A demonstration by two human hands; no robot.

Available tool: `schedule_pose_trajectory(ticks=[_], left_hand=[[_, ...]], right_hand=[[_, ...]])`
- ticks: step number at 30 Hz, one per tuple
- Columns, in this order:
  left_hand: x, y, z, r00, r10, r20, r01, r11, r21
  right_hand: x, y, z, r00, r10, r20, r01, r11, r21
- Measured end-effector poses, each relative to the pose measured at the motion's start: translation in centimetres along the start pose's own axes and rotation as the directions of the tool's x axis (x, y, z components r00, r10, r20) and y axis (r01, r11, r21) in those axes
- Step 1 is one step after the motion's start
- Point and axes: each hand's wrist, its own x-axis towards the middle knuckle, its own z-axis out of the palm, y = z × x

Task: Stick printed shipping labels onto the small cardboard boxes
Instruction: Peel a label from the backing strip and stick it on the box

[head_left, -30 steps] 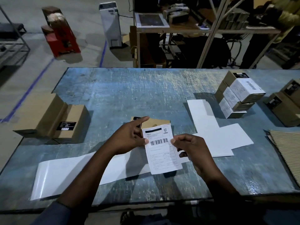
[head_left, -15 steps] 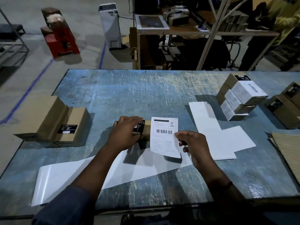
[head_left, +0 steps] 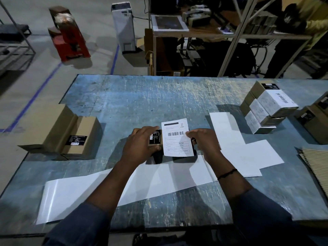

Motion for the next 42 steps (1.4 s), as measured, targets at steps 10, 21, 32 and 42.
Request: schedule_pose_trajectory(ticks=[10, 21, 32, 42], left_hand=[[-0.5, 0.2, 0.2, 0.999, 0.015, -0.029, -0.015, 1.0, 0.003], [-0.6, 0.2, 0.7, 0.998, 0.026, -0.053, -0.025, 1.0, 0.011], [-0.6, 0.3, 0.5, 1.0, 0.015, -0.023, -0.014, 0.998, 0.057], [-0.5, 0.8, 0.0, 1.0, -0.018, 0.023, 0.015, 0.992, 0.124]], right_hand=[[0.9, 0.4, 0.5, 0.999, 0.004, -0.032, -0.004, 1.0, -0.024], [1.2, 0.7, 0.8, 0.999, -0.004, -0.045, 0.002, 0.999, -0.038], [1.7, 1.3, 1.4, 0.991, -0.114, -0.066, 0.095, 0.966, -0.242], [1.0, 0.4, 2.5, 0.968, -0.201, -0.149, 0.079, 0.81, -0.581]])
